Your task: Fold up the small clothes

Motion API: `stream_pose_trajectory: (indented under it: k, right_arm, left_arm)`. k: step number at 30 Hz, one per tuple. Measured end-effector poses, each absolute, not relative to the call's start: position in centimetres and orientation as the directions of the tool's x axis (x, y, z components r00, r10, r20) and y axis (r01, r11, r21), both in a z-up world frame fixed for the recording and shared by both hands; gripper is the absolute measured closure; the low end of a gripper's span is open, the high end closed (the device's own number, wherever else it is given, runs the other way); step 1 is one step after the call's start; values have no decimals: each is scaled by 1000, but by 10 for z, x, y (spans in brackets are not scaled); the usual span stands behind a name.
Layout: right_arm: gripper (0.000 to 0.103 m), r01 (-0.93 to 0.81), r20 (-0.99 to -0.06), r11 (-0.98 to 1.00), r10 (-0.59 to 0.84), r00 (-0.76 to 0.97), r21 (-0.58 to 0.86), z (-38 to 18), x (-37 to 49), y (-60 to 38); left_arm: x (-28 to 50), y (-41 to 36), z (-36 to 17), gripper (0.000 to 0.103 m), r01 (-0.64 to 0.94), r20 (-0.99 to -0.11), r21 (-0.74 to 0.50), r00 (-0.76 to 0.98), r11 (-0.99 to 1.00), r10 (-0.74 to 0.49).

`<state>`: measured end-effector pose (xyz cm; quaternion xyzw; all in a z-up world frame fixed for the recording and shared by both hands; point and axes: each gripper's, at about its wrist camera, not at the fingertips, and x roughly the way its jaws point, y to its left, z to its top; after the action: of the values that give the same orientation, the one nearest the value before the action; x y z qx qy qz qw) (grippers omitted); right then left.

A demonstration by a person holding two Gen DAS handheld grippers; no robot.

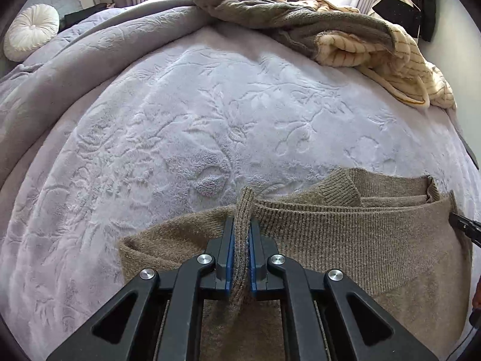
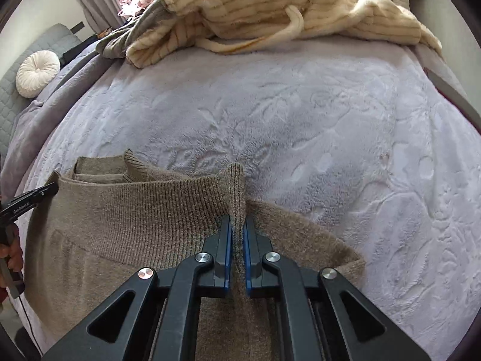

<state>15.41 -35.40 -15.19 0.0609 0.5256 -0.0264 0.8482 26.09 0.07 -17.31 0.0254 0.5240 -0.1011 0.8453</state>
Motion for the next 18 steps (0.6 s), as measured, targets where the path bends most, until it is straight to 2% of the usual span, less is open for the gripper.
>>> stream_pose_trajectory:
  k: [1,2,3,4,8,10,13,15,18]
  right_arm:
    - [92,124,-891,988,23,454,88,-152,152,-357]
    - [89,139,-889,985,31,458,106,-150,150,-360]
    - [81,155,-890,981,32,455,115,-147,148,-364]
    - [79,171,-891,978,28,453,118,-143,146,-367]
    - [80,199,-873,964,59,484,175,-122,130,-374]
    - [87,192,-851,957,88,518,216,-109,118,-373]
    - [88,151,-825,940,182,536,306,-101,107,-362]
    - [88,135,-822,923,244,515,359,-110,103,-354]
    - [88,162,-854,924,239,462,346,-139,101,-349]
  left_arm:
    - [260,2,-169,62,173,-886,-11,455,985,-90]
    - [258,6,-164,44,145,-874,37,484,989,-38]
    - [255,13,-156,43,122,-857,63,516,991,-10]
    - [254,19,-151,43,120,-855,47,519,992,-22]
    - [244,38,-128,43,155,-865,-89,477,984,-153]
    - [234,35,-119,43,225,-856,-156,456,962,-245]
    - [222,17,-123,43,310,-847,-290,358,905,-394]
    - [215,8,-142,43,307,-863,-291,324,906,-387]
    - [214,10,-178,43,232,-885,-298,297,926,-359]
